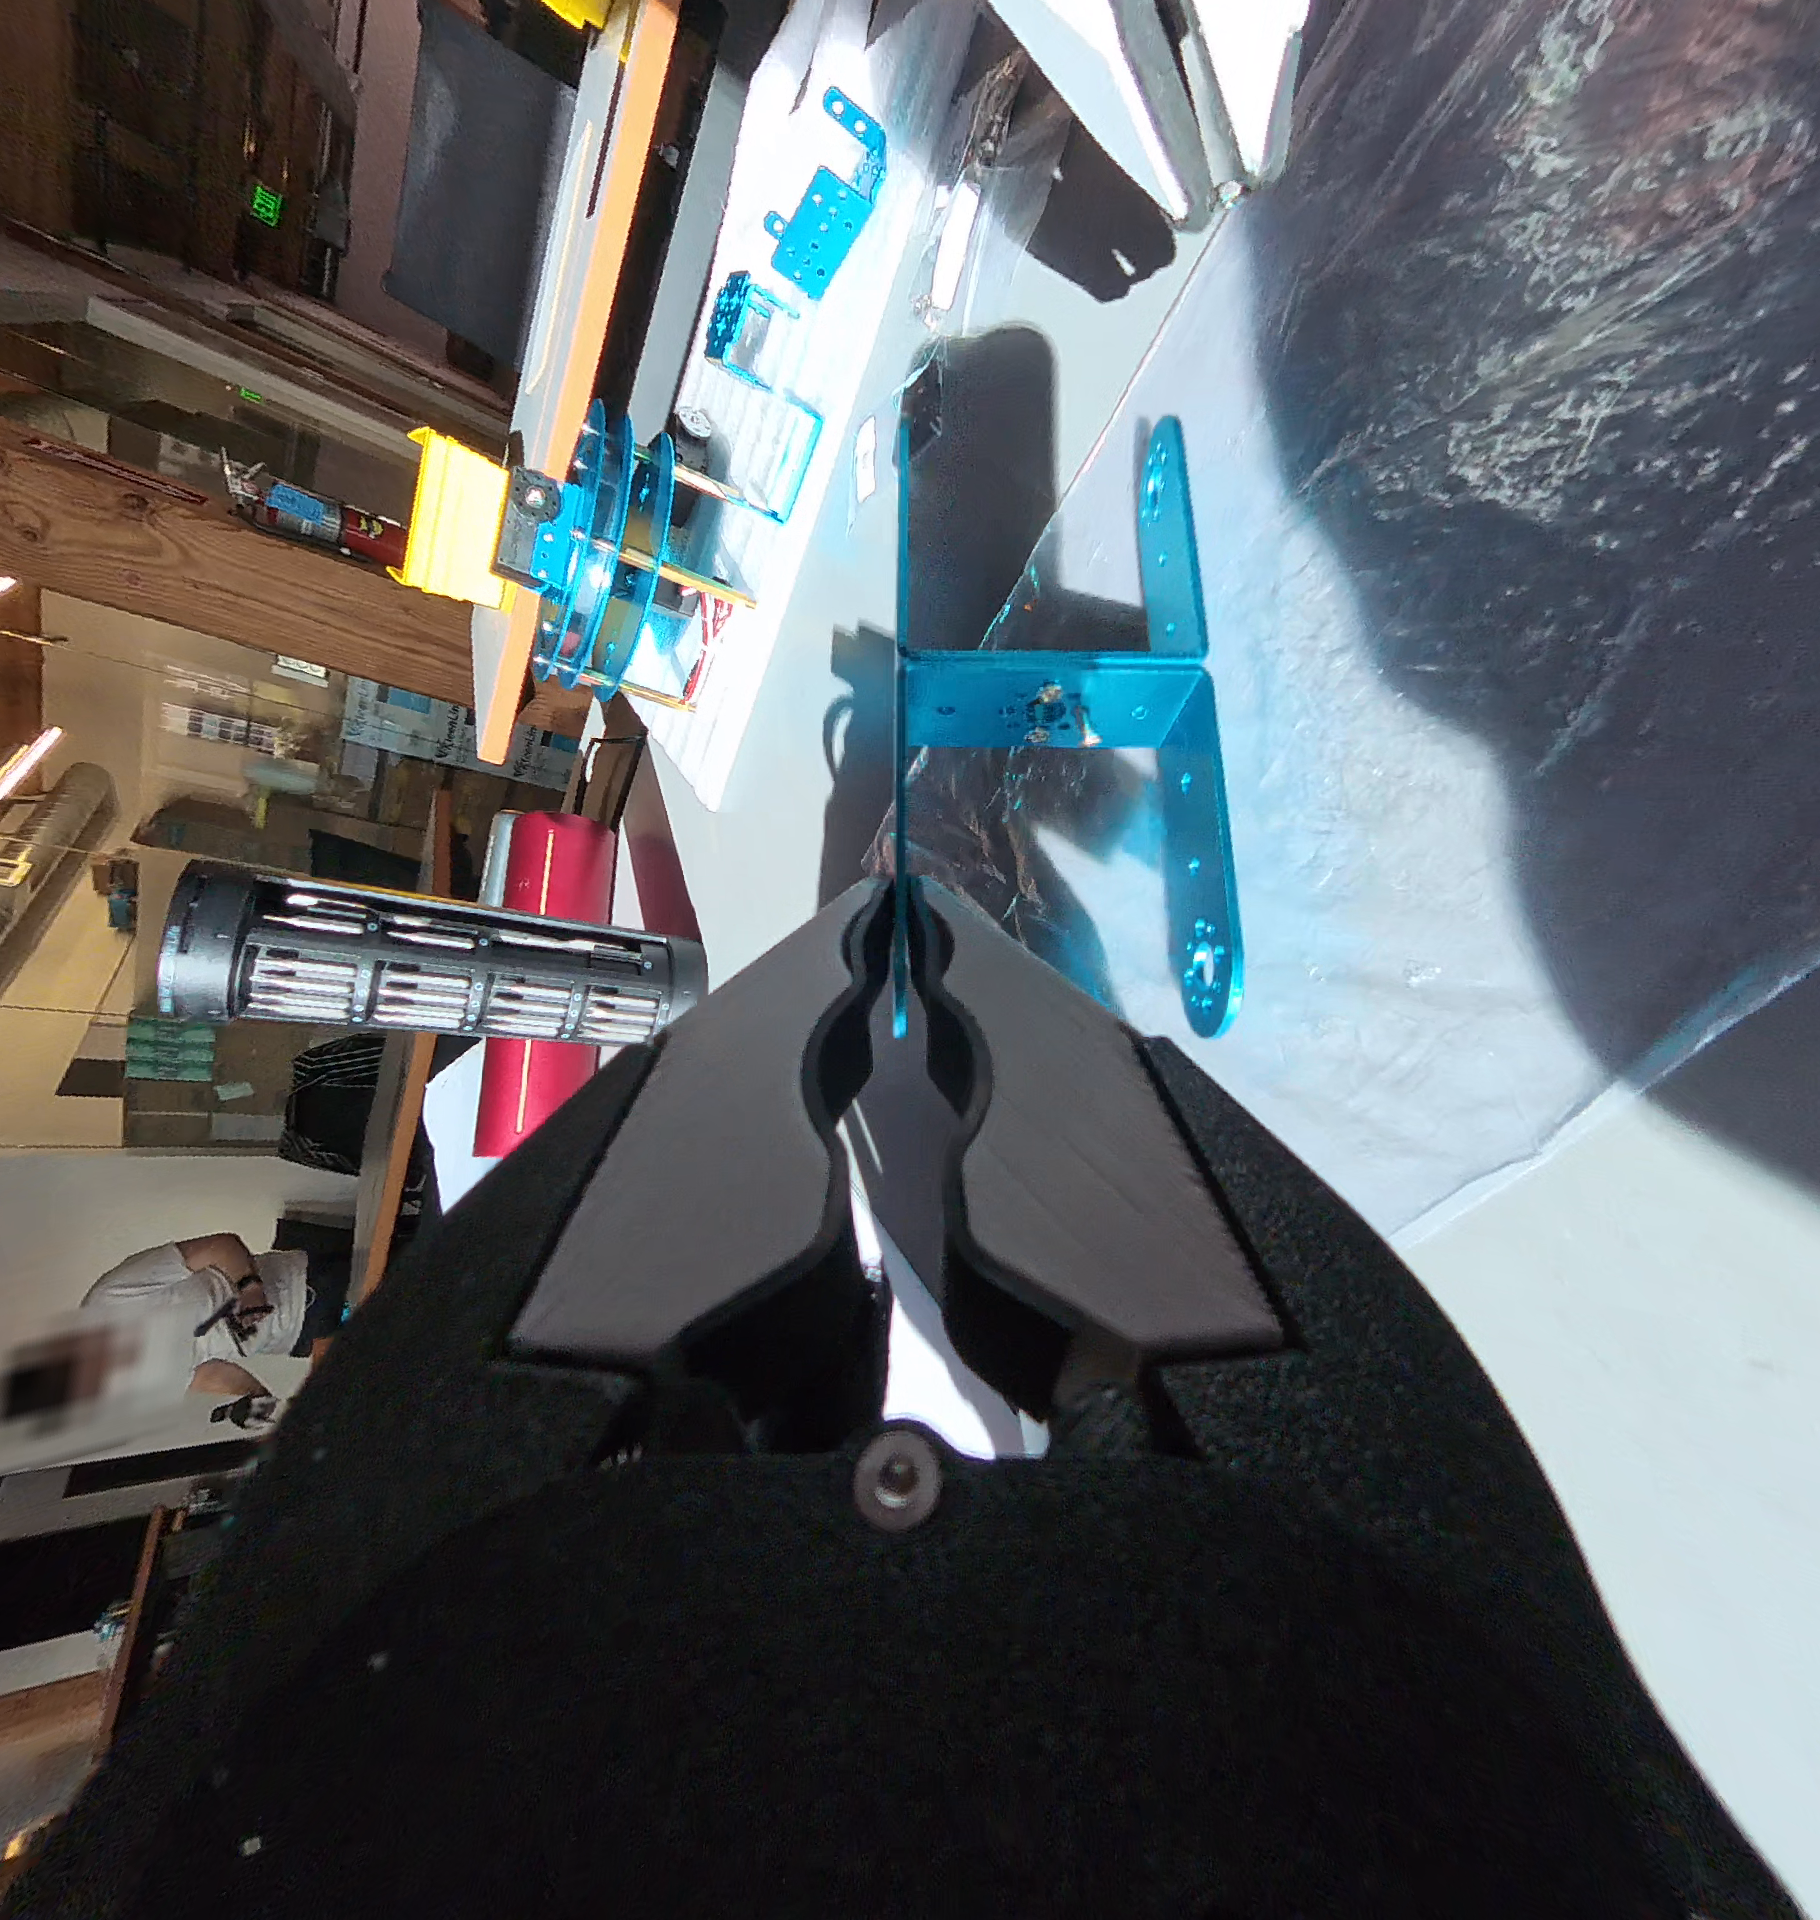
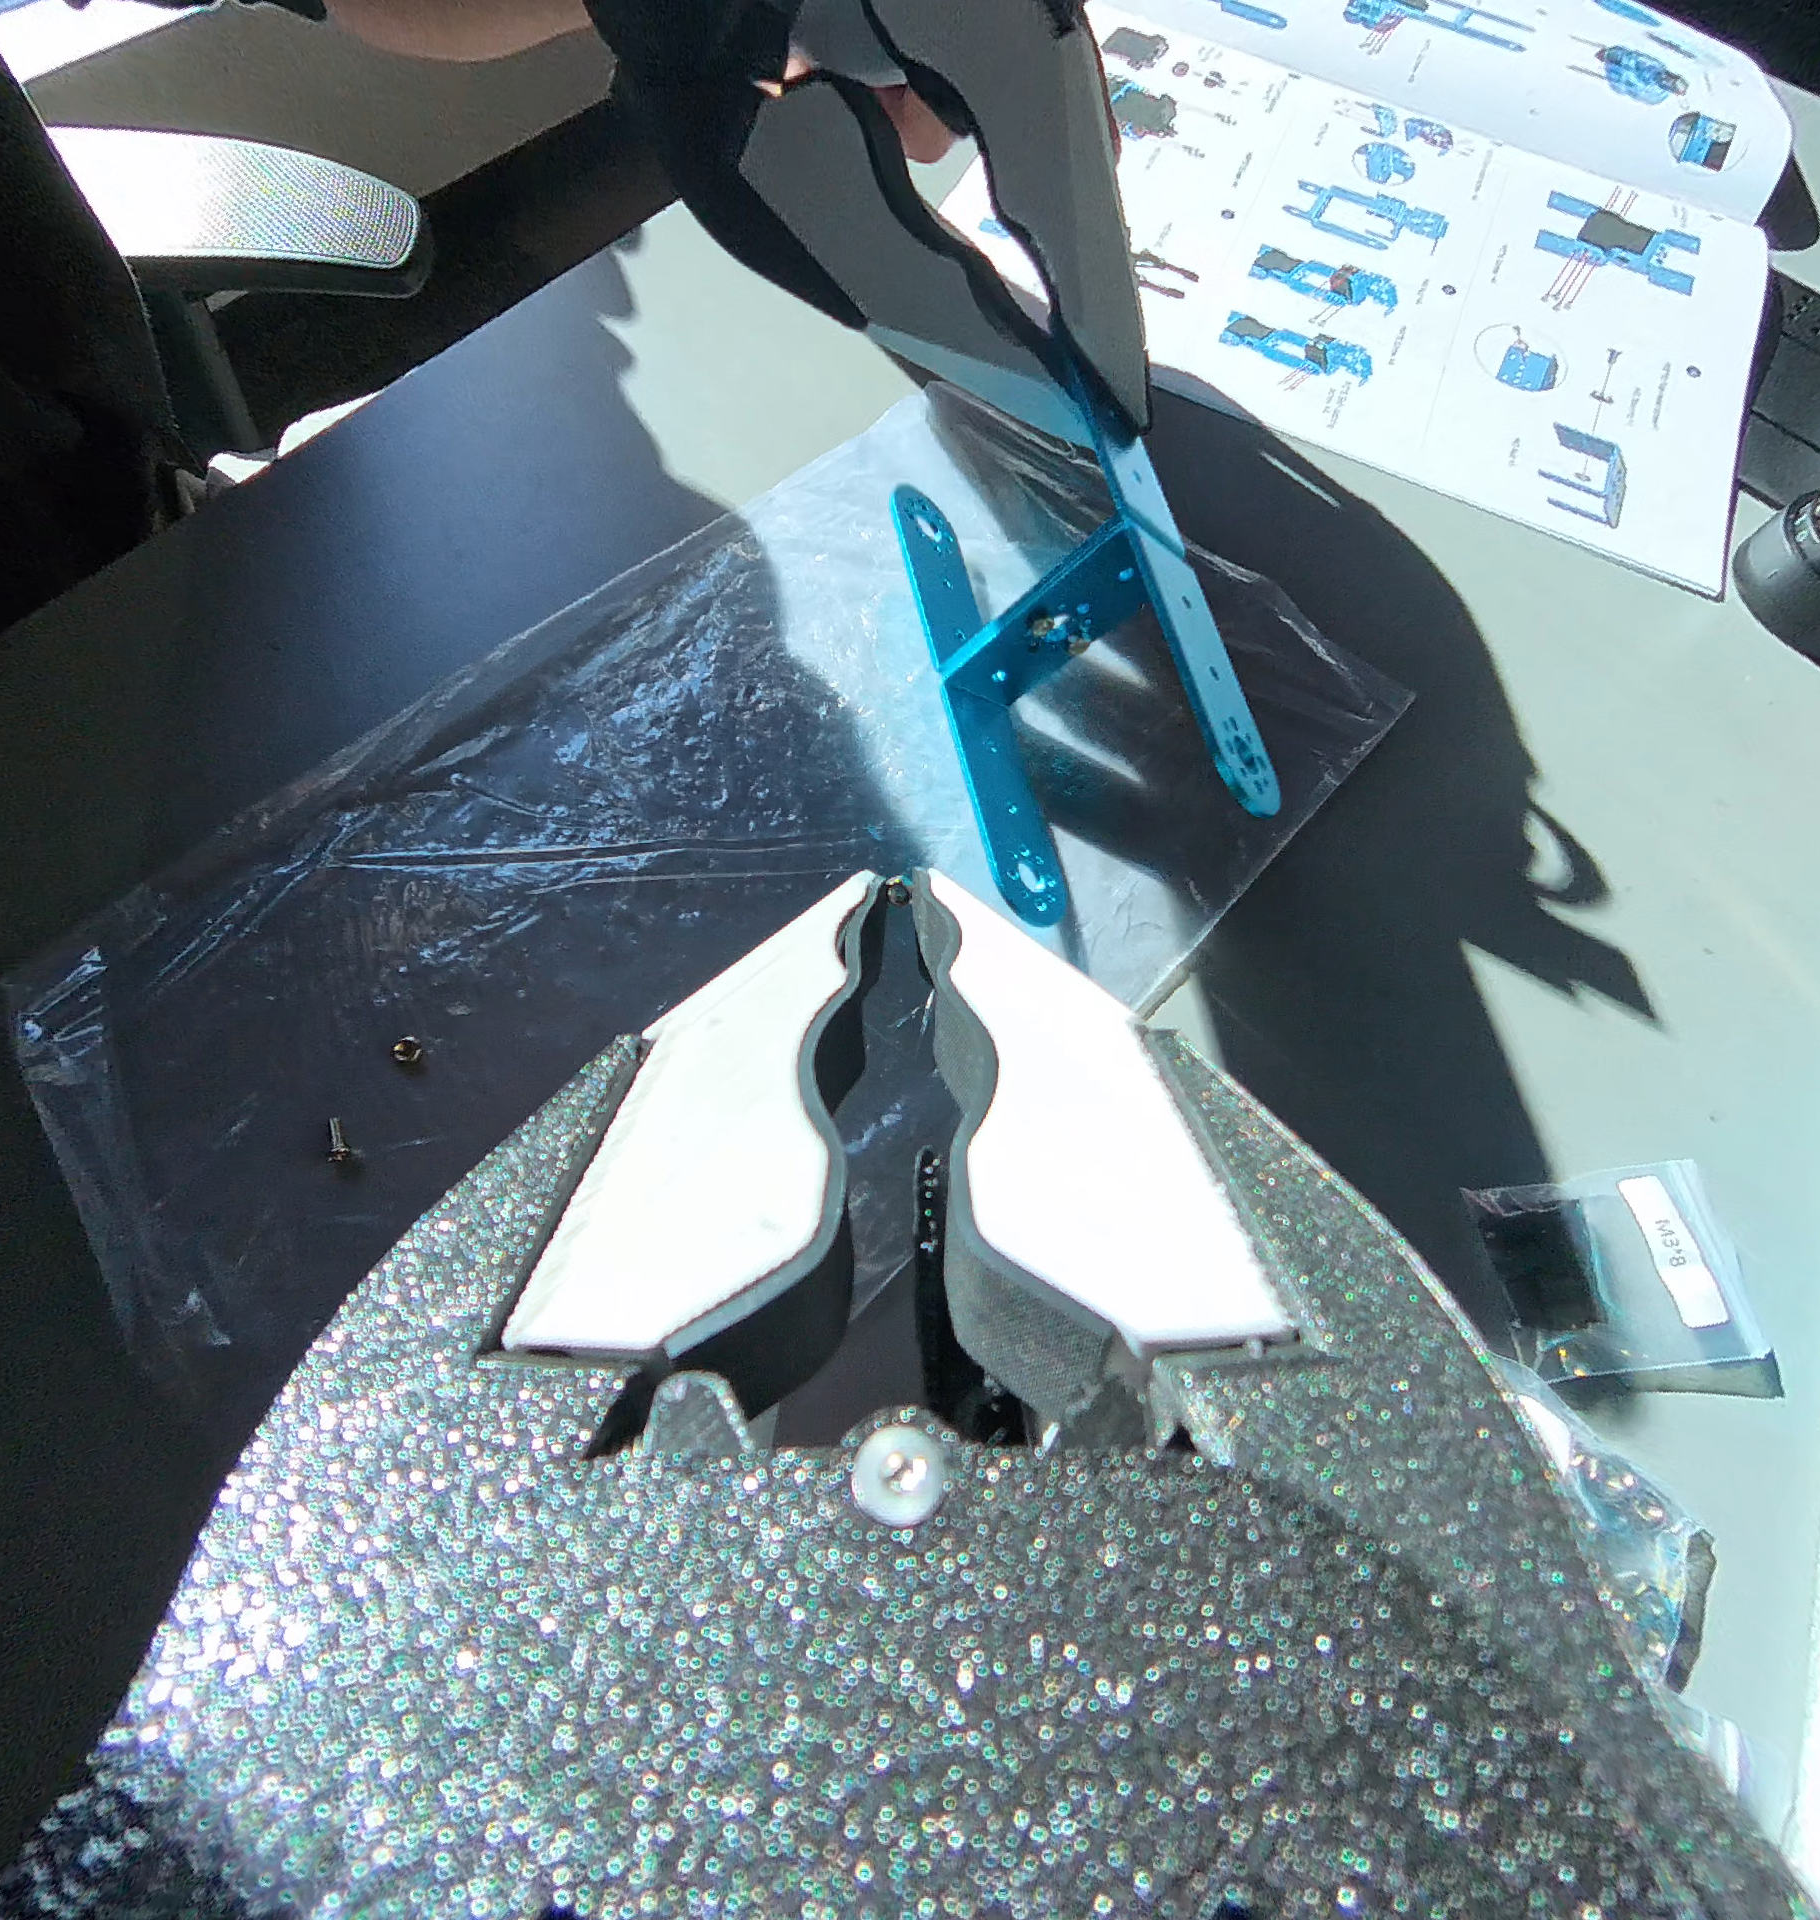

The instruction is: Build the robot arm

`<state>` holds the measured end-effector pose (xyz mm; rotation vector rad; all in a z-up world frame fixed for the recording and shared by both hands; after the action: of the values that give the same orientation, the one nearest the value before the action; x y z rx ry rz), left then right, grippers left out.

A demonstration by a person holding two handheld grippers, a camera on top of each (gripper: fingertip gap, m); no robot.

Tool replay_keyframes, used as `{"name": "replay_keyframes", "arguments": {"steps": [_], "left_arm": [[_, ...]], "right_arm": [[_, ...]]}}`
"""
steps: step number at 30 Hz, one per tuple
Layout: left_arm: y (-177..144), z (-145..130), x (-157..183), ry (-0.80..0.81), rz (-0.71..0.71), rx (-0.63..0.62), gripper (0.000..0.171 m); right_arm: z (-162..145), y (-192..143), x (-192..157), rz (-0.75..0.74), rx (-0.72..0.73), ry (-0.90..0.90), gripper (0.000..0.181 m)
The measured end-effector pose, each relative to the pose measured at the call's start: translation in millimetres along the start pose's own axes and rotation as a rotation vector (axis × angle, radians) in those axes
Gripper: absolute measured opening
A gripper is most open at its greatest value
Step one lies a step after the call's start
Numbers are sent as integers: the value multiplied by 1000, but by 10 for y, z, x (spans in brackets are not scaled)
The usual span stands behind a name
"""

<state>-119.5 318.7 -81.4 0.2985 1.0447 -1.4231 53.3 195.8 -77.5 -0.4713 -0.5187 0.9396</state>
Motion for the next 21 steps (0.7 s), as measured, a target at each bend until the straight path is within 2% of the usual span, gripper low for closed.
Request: {"name": "replay_keyframes", "arguments": {"steps": [4,10,14,18,21], "left_arm": [[22,15,14,30,-18,7,0],[-4,31,-26,-96,-142,24,0],[-8,19,-3,-260,-296,33,0],[100,90,90,-371,-472,18,1],[189,142,175,-344,-597,0,1]], "right_arm": [[1,-33,1,-3,8,2,4],[14,-97,22,-5,28,7,4],[54,-193,18,27,59,26,4],[82,-256,-82,214,52,102,4],[4,-265,-50,195,-70,124,4]]}}
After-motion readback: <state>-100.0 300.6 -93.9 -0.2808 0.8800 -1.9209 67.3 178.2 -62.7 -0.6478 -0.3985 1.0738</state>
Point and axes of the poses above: each gripper's, where its closed fingertips meet, y out along the fingers, z out of its top, x = y × z across the jaws, the point moved 8 cm from there along -y, back along the fingers, and after that the axes turned 9 degrees about -y, right-handed, at the moved point
